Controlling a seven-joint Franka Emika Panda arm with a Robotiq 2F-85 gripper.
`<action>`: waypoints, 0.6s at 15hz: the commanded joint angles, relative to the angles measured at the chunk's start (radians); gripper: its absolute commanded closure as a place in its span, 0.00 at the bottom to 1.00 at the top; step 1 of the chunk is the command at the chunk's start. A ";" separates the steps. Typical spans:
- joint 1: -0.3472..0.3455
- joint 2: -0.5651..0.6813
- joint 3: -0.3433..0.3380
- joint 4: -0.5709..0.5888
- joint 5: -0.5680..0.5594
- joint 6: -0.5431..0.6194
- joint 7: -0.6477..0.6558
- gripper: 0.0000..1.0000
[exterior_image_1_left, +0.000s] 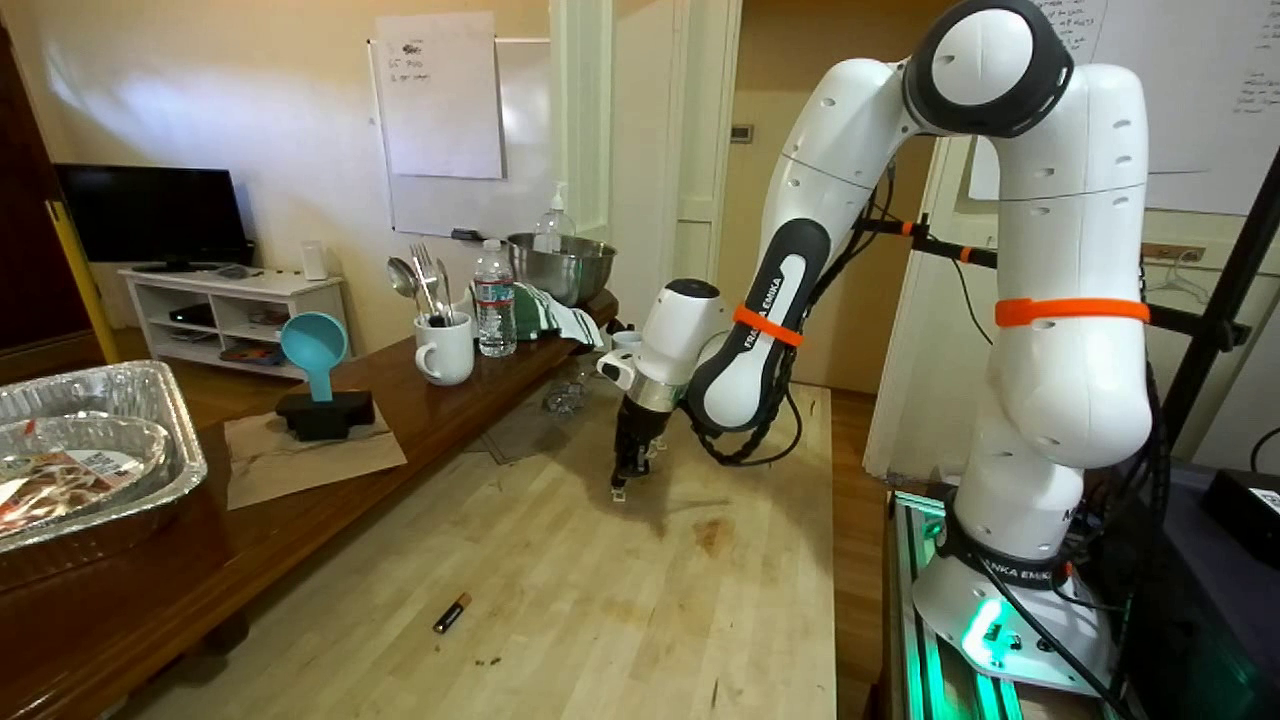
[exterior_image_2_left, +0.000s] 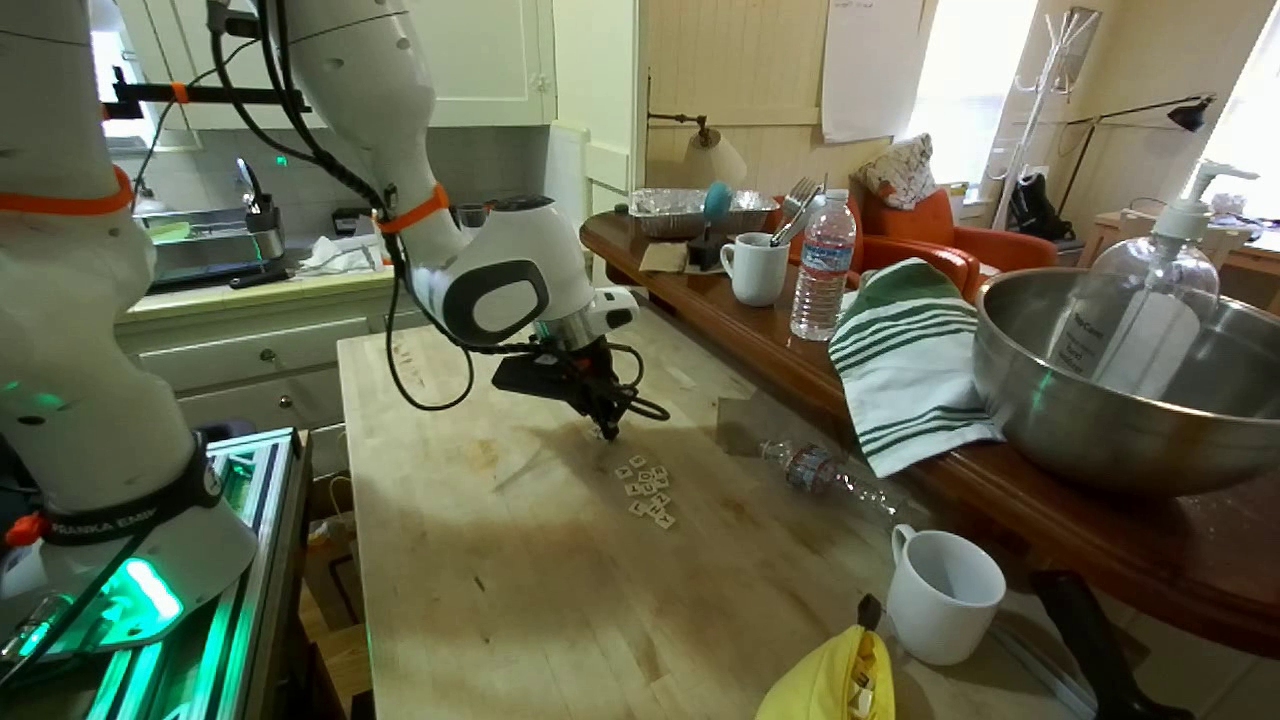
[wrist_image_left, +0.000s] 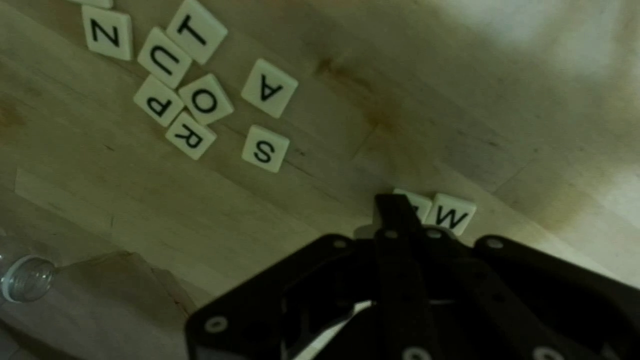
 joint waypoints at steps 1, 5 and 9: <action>-0.011 0.035 0.003 -0.022 -0.031 0.035 -0.009 1.00; -0.011 0.034 0.003 -0.024 -0.035 0.035 -0.018 1.00; -0.033 0.024 0.029 -0.018 0.000 0.022 -0.003 1.00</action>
